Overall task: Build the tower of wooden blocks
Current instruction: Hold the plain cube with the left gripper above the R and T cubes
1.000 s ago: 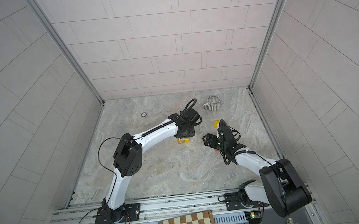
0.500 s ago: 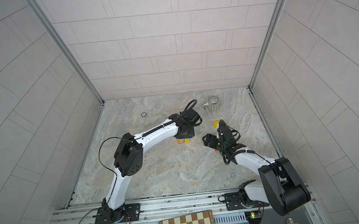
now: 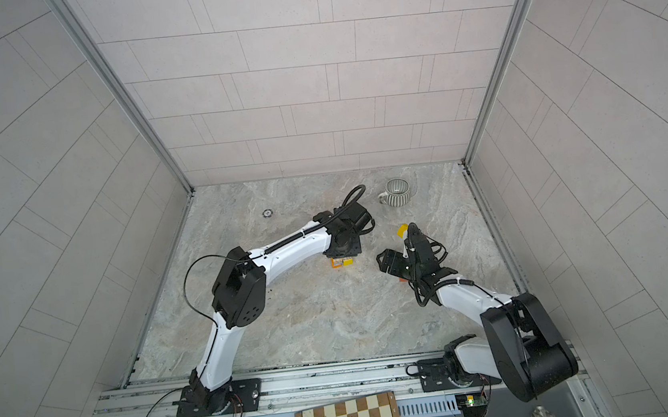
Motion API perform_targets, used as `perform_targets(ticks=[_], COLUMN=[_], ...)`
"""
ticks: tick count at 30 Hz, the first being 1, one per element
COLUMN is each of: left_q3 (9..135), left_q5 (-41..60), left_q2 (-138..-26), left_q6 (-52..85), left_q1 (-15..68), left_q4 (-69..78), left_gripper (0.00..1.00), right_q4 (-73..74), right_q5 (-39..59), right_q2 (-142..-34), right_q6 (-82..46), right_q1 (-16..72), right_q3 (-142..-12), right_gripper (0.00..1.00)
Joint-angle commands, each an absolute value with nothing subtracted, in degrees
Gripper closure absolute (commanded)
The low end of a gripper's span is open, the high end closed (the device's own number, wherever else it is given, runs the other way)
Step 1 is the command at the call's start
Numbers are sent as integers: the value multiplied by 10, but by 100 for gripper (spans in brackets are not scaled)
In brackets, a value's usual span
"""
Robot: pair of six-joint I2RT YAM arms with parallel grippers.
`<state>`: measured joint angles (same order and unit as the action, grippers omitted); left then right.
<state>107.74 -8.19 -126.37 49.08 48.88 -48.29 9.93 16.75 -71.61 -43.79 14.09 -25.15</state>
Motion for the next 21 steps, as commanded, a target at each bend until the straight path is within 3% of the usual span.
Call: perform_targets(ticks=[1,21], left_q3=[1083,1085], left_q5=[-87,-83], left_q2=[-1276,-1279], left_q6=[486,487], left_q1=[485,484], left_q4=[-486,-485], left_gripper=[71,64], right_q4=[107,106], right_q5=[170,170], right_q2=[-718,-717], right_q6=[-446,-446], right_q1=[139,139], right_q3=[-252,-252], right_gripper=[14,14])
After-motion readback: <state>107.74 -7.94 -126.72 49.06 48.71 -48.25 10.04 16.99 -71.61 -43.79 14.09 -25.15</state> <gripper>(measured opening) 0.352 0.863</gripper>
